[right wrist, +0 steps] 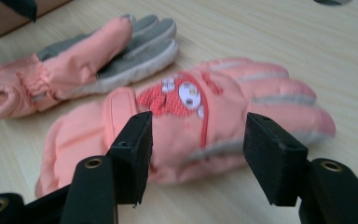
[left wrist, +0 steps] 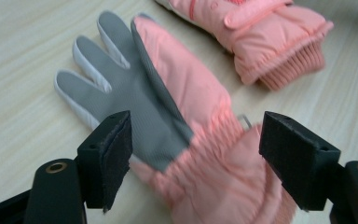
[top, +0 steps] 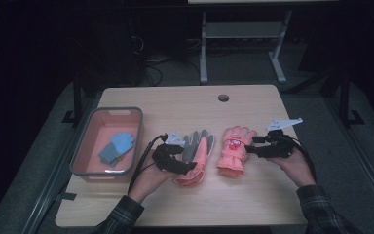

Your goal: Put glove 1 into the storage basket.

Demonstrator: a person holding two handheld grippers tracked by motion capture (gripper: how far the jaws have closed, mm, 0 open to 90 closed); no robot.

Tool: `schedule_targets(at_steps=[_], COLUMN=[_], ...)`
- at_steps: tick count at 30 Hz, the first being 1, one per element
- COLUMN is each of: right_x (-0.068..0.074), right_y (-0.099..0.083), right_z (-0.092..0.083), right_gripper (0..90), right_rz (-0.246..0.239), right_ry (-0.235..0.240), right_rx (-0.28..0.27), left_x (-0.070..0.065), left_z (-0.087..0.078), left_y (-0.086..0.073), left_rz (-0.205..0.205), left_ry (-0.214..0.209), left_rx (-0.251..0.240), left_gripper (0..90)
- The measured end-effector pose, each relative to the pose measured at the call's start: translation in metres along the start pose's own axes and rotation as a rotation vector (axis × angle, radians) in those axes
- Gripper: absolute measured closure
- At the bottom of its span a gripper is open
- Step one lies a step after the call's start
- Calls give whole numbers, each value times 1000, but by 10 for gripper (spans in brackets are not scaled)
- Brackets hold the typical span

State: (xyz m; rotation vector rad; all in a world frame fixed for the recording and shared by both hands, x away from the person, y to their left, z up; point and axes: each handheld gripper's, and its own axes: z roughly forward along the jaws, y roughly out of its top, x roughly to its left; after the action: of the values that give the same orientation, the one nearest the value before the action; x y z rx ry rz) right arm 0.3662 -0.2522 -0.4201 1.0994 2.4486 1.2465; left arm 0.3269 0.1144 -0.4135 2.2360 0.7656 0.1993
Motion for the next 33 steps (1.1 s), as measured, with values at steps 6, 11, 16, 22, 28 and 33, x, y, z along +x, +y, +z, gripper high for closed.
schedule_targets(at_steps=[6,11,16,22,28,33], right_x=[-5,-7,-10,0,-1,-4], right_y=[17,24,20,12,11,13], right_z=[18,35,55,65,67,62], right_gripper=[387,379,403,623,835,869], right_rz=[-4,-37,-64,-162,-161,-113], right_ry=[17,28,16,-48,-45,-31], right_rx=[-1,20,98,134,136,113], left_x=[-4,-6,-7,-6,-7,-7], left_z=[-7,-13,-14,-14,-13,-13], left_y=[-18,-30,-35,-35,-35,-35], left_rz=[-1,-11,-1,5,3,1], left_ry=[-1,-6,-14,-11,-10,-14], left_rx=[14,8,16,19,18,16], left_gripper=[213,190,190,190,190,190])
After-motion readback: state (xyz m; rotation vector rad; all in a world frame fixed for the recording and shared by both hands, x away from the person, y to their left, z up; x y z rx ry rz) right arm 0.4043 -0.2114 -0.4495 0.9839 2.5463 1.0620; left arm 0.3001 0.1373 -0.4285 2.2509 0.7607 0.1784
